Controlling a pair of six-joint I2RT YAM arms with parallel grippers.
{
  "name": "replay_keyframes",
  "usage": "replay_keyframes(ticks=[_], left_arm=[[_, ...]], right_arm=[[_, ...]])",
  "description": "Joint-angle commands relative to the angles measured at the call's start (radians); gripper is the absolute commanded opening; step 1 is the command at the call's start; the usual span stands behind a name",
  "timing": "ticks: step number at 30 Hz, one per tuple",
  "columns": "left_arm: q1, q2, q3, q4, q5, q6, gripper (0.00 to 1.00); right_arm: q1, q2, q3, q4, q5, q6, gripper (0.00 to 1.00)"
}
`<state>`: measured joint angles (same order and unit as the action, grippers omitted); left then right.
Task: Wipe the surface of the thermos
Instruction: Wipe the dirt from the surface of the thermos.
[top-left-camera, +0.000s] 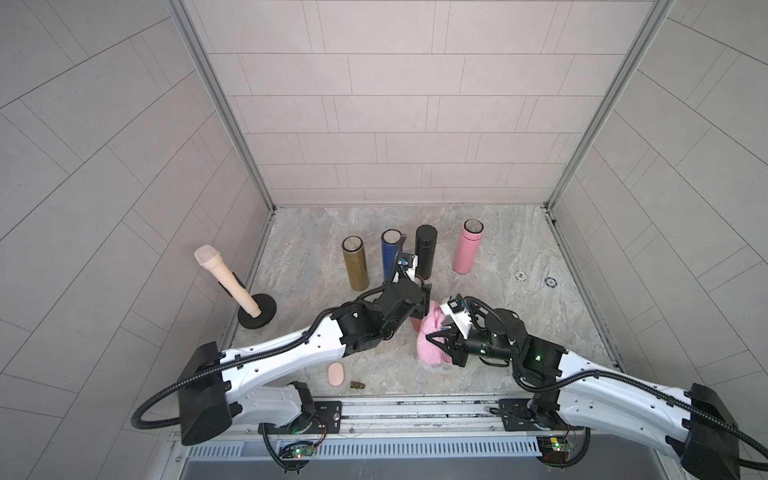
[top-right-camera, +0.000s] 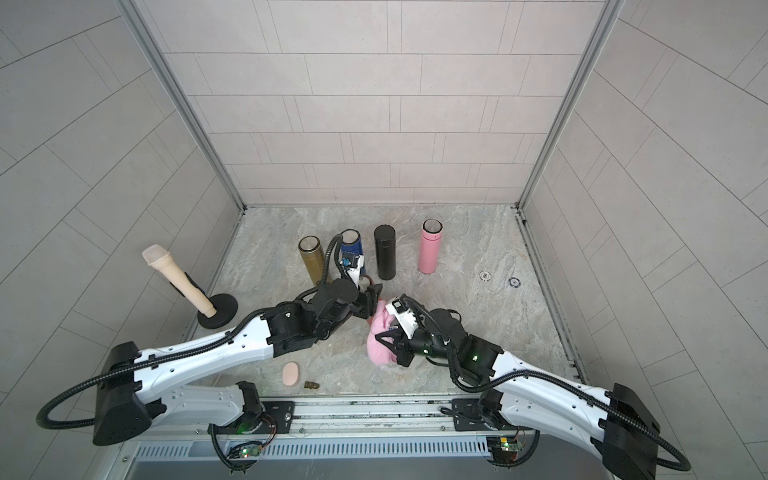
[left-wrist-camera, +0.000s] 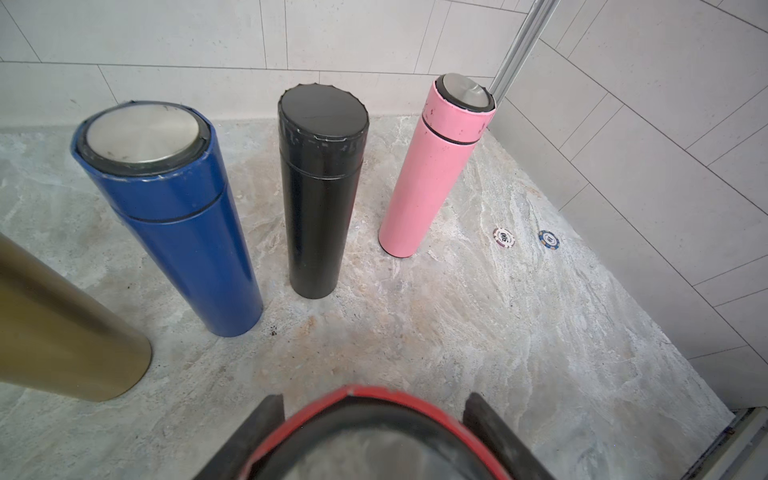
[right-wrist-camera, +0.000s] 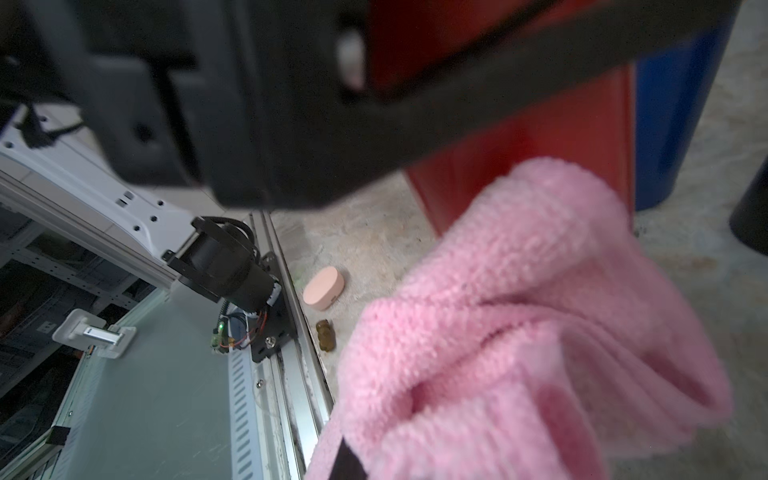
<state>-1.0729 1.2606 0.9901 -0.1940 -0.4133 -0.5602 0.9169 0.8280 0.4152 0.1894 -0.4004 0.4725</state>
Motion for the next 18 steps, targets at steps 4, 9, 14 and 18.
replay_keyframes(ticks=[4, 9, 14, 18], left_arm=[[-0.025, 0.046, 0.105, -0.062, -0.01, -0.136, 0.0], [-0.03, 0.042, 0.143, -0.082, 0.002, -0.141, 0.0], [-0.031, 0.052, 0.164, -0.097, 0.018, -0.144, 0.0], [-0.032, 0.078, 0.176, -0.101, 0.03, -0.146, 0.0]], right_arm=[[0.008, 0.051, 0.022, 0.145, 0.058, -0.014, 0.0], [0.008, 0.113, -0.084, 0.211, 0.146, 0.022, 0.0], [0.01, 0.085, -0.173, 0.233, 0.205, 0.061, 0.0], [0.01, -0.02, -0.148, 0.142, 0.221, 0.042, 0.0]])
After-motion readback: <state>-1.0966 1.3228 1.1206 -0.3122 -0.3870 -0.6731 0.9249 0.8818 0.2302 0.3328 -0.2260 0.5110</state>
